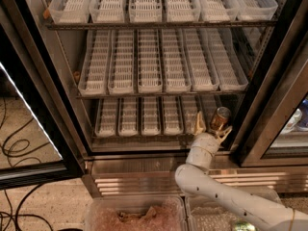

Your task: Pick orange can from bottom shelf of fridge

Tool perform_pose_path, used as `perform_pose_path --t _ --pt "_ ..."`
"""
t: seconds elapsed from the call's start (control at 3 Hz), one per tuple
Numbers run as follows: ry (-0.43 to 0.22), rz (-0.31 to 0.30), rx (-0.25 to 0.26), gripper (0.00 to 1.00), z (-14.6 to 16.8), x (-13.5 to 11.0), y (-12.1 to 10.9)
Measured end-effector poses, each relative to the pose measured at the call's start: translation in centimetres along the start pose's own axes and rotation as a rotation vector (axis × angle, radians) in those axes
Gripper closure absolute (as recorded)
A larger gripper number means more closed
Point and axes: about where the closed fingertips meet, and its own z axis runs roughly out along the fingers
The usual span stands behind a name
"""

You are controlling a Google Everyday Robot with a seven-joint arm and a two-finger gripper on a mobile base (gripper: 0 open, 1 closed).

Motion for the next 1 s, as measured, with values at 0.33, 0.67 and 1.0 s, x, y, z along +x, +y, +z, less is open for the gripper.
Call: perform_pose_path --t 0.33,0.67,1.0 --pt "0.000 0.000 0.000 0.28 0.00 0.00 0.00" --pt "0.000 0.000 0.000 0.31 0.02 0.00 0.00" --pt "-0.008 -0.005 0.026 0.32 0.79 0.09 -0.24"
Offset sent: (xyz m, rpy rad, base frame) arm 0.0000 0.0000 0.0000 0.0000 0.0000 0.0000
